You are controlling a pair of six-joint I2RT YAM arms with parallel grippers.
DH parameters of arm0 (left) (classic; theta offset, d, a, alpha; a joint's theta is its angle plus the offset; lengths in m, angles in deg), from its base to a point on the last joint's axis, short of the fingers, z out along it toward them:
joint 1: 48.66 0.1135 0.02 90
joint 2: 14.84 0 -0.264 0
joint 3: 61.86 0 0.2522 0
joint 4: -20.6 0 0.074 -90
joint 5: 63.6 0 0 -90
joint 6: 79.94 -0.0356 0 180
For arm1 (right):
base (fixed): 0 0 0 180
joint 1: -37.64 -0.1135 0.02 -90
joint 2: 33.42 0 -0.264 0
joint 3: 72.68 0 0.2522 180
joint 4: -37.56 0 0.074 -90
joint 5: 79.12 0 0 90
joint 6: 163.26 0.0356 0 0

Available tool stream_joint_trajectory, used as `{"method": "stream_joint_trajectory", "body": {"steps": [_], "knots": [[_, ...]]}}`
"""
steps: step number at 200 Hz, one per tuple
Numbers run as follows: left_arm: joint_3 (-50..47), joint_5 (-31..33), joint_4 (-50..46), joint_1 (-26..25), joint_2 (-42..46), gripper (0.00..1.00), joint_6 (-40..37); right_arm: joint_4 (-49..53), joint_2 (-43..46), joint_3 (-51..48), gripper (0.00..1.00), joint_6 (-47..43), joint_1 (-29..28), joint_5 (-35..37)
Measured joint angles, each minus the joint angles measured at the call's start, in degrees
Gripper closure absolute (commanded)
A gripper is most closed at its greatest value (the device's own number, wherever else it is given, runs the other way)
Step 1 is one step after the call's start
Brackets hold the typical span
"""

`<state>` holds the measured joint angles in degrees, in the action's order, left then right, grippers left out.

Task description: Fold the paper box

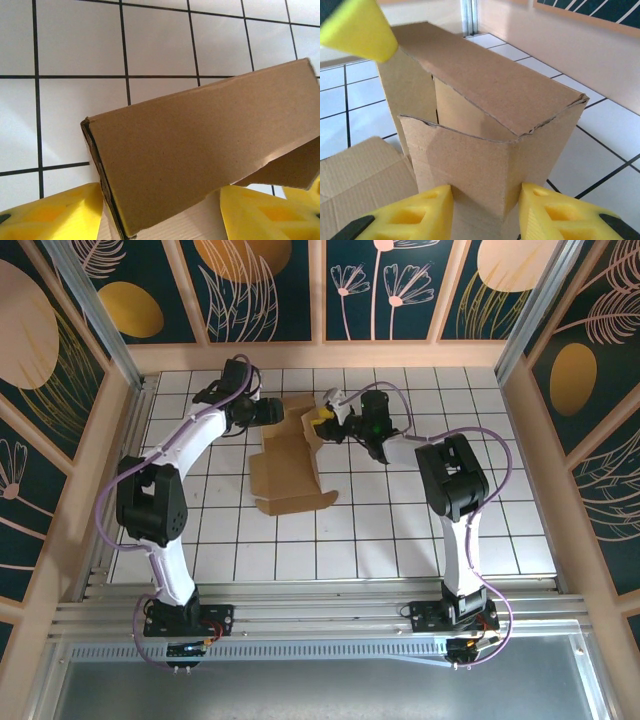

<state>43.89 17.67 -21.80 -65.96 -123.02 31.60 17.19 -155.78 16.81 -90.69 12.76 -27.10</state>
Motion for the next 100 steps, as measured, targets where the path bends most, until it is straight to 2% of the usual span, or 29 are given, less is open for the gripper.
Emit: {"method": "stream_joint_trajectory", "body": {"steps": [25, 41, 58, 100], "knots": [[-0.8, 2.3, 1.0, -0.2, 3.5, 0.36, 0.3, 1.1, 0.1, -0.2, 0.61, 0.1, -1.0, -0.1], [-2.6, 4.6, 3.2, -0.3, 6.8, 0.32, 0.7, 2.1, 0.1, -0.4, 0.61, 0.0, -1.9, -0.2], [-3.2, 6.1, 3.6, -0.2, 9.5, 0.31, 1.7, 3.1, 0.2, -0.5, 0.6, -0.2, -2.8, -0.7], [2.6, 6.6, 2.6, 0.5, 5.7, 0.33, 2.4, 3.5, 0.2, -0.5, 0.58, -0.2, -3.5, -1.0]]}}
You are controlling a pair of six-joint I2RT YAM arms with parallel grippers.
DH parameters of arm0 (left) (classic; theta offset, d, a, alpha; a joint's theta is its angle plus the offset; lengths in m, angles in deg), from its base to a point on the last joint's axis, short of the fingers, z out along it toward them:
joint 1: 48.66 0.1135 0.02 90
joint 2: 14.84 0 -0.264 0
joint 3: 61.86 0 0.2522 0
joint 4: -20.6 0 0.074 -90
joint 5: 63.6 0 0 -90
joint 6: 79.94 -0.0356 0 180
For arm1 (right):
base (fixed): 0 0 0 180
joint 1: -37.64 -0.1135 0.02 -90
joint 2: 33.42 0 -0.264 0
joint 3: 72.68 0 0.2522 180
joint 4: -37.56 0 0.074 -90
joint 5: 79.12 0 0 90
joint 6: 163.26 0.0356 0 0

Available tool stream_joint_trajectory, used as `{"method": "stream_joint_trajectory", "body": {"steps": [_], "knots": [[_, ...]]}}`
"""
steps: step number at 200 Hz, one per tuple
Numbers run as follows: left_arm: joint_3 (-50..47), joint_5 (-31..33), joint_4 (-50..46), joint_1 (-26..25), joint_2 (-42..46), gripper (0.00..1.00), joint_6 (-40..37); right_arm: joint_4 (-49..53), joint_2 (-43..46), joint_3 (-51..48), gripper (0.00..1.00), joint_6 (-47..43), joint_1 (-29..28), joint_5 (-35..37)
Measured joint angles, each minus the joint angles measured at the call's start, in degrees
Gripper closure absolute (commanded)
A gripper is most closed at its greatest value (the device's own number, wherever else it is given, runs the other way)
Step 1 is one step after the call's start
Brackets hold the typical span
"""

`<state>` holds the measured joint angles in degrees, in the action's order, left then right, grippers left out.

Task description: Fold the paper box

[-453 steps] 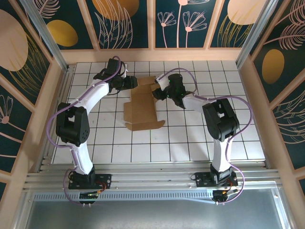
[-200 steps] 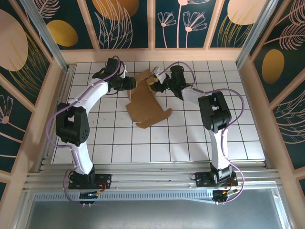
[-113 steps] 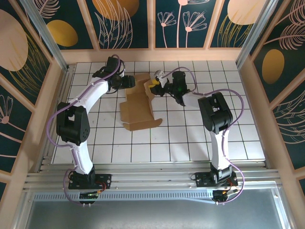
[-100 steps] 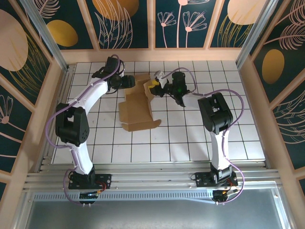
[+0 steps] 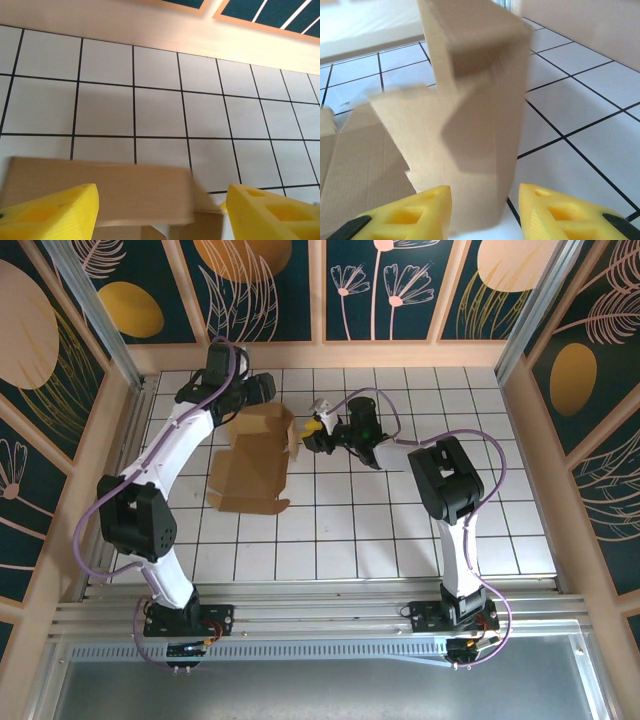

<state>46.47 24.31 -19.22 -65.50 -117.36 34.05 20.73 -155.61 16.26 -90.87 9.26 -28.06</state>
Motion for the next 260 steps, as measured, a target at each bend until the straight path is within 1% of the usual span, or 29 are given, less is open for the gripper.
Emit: {"method": "stream_joint_trajectory", "body": {"steps": [21, 33, 59, 81, 95, 108, 126, 142, 154, 167, 197, 218, 238, 260], "knots": [[-0.1, -0.3, -1.5, 0.1, -2.6, 0.35, 0.7, -0.1, 0.0, 0.0, 0.58, 0.2, 0.0, 0.0], [-0.4, 0.7, -2.2, 0.3, -3.8, 0.36, 0.8, -0.1, 0.0, 0.0, 0.57, 0.2, 0.0, 0.0], [-2.5, 3.3, -2.9, 1.8, -3.0, 0.36, 1.0, 0.0, 0.0, 0.1, 0.54, 0.2, 0.0, 0.0], [-3.1, 5.0, -2.9, 5.6, 0.0, 0.36, 1.2, 0.9, 0.0, 0.4, 0.53, -0.6, 0.0, 0.1], [-2.7, 5.6, -3.0, 9.2, 1.8, 0.36, 1.2, 2.5, 0.0, 1.2, 0.52, -1.9, 0.0, 0.3], [-0.8, 4.8, -3.6, 12.8, 2.1, 0.37, 1.1, 4.7, 0.0, 2.3, 0.49, -3.5, 0.1, 0.2], [1.7, -0.8, -3.7, 17.4, 0.4, 0.37, 0.5, 8.4, 0.0, 3.7, 0.48, -5.0, 0.8, -1.1], [2.8, -7.6, -3.8, 19.4, -2.6, 0.37, -0.3, 12.5, 0.0, 6.2, 0.49, -5.0, 2.4, -2.0], [2.9, -12.3, -3.8, 19.6, -5.3, 0.36, -0.5, 16.1, -0.2, 9.6, 0.5, -4.7, 3.9, -1.8], [2.1, -17.2, -3.7, 19.3, -7.7, 0.35, -0.4, 19.8, -1.9, 15.7, 0.49, -4.6, 5.2, -1.2], [0.1, -25.6, -3.4, 18.8, -10.0, 0.34, 0.2, 27.6, -9.2, 30.4, 0.48, -3.6, 5.7, 0.3], [-0.1, -28.7, -2.3, 18.7, -10.3, 0.34, 0.5, 31.7, -13.2, 34.6, 0.46, -3.3, 4.4, 0.8], [-0.5, -29.1, -1.8, 18.7, -10.4, 0.34, 0.7, 34.1, -15.0, 34.0, 0.44, -4.6, 2.3, 0.9], [-1.5, -28.9, -1.6, 18.7, -10.8, 0.34, 0.7, 34.5, -15.0, 32.1, 0.43, -5.9, -0.2, 0.1]]}}
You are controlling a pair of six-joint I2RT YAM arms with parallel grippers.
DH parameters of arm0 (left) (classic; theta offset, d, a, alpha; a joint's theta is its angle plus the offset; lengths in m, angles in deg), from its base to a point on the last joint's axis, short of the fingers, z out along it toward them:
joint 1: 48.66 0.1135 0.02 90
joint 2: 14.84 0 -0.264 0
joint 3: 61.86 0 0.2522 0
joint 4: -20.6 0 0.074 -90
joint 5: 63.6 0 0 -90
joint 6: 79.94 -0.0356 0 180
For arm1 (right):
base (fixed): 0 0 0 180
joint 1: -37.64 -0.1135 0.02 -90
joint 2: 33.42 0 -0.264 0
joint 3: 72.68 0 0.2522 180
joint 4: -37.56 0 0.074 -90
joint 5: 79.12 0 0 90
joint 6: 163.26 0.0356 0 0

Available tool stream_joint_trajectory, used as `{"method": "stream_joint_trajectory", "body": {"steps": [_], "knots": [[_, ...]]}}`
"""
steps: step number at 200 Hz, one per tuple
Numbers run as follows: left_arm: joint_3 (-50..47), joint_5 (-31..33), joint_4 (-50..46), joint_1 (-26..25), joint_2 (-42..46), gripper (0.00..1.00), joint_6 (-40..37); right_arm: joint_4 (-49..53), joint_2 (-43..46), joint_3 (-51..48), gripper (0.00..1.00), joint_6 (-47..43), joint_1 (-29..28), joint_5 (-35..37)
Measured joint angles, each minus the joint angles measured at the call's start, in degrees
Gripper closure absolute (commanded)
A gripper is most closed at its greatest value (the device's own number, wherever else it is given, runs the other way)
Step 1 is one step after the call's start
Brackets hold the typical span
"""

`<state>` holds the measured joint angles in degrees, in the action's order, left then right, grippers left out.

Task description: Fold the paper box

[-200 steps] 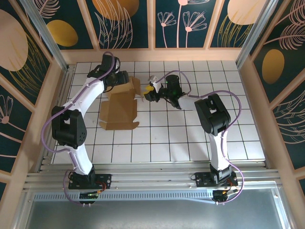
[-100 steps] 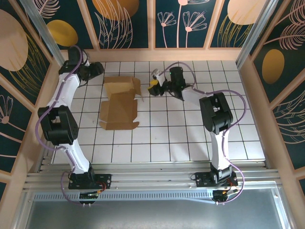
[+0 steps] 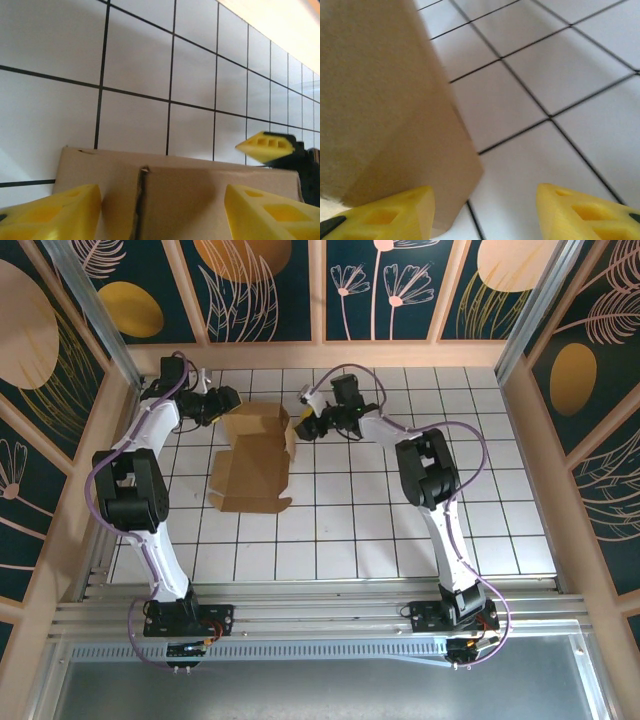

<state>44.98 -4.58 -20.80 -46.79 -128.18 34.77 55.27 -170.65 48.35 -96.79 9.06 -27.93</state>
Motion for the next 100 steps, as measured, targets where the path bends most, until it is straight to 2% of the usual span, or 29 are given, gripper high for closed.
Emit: {"method": "stream_joint_trajectory", "body": {"steps": [51, 69, 100], "knots": [[-1.7, -0.5, 2.8, 0.1, -0.1, 0.34, 0.9, -3.3, 0.0, -2.1, 0.41, 1.4, -0.7, -1.4], [-1.8, 0.0, 3.0, 0.0, 0.2, 0.3, 0.9, -4.9, 0.0, -3.3, 0.41, 2.3, -0.4, -1.9], [-6.7, 6.4, 2.5, -0.1, 6.6, 0.25, 1.7, -6.7, 0.0, -4.4, 0.41, 3.3, -0.5, -2.6]]}}
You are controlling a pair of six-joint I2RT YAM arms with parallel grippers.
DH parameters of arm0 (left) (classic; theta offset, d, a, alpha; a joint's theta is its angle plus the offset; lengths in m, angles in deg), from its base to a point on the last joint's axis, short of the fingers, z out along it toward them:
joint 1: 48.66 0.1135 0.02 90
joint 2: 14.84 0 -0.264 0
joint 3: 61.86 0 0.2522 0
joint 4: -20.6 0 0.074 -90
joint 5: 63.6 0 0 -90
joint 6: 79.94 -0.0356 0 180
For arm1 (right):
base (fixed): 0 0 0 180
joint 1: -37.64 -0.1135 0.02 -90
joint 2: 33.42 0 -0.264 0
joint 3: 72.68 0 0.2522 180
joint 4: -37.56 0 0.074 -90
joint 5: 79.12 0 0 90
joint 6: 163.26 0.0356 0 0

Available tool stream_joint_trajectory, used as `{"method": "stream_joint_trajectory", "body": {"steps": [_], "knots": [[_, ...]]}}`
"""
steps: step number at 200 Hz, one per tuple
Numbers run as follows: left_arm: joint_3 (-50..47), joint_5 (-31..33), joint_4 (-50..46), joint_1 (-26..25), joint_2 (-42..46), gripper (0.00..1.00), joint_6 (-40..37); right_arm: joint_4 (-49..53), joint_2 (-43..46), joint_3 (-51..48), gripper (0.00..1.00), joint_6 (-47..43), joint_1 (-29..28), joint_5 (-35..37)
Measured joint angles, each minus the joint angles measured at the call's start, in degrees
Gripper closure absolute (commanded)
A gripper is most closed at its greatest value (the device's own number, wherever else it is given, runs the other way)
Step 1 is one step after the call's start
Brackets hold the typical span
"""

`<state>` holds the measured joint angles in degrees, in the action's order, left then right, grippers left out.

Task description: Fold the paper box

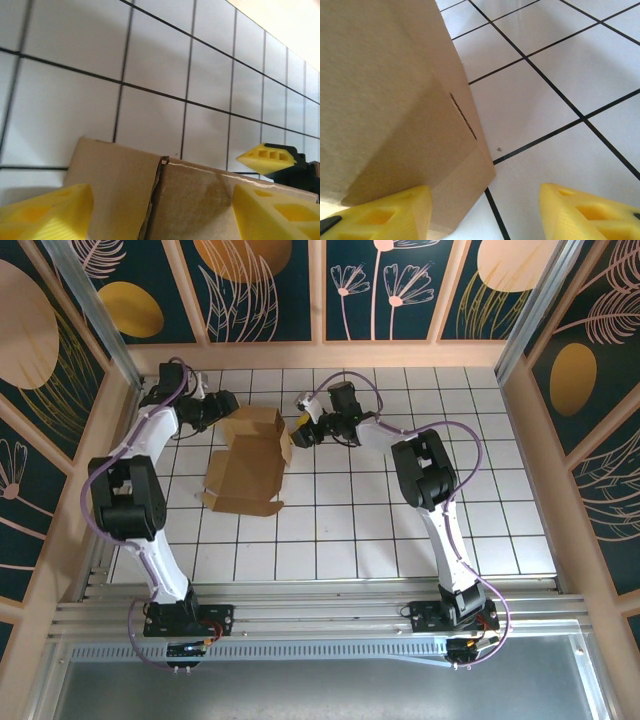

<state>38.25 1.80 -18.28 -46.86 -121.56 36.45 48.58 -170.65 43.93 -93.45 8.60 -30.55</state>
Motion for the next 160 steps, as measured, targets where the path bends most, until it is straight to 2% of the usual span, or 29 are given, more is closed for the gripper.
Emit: {"method": "stream_joint_trajectory", "body": {"steps": [25, 55, 76, 116, 160], "knots": [[-5.7, 6.1, 0.7, 0.0, 11.6, 0.28, 2.2, -1.9, 0.2, -1.7, 0.41, 1.1, 0.0, -0.5], [-15.4, 10.3, 3.1, -2.6, 28.5, 0.5, 5.9, -3.4, 0.8, -5.0, 0.4, 1.4, 0.0, -0.7], [-23.7, 10.8, 5.8, -7.0, 34.1, 0.56, 8.7, -3.5, 1.1, -6.5, 0.4, 1.5, 0.0, -0.7], [-40.2, 7.0, 10.4, -14.6, 32.2, 0.66, 14.8, -4.9, 4.0, -11.5, 0.35, 1.7, 0.0, -0.8], [-41.8, 3.4, 19.0, -22.6, 23.7, 0.76, 18.9, -7.8, 5.7, -13.0, 0.32, 2.8, 0.0, -0.9]]}}
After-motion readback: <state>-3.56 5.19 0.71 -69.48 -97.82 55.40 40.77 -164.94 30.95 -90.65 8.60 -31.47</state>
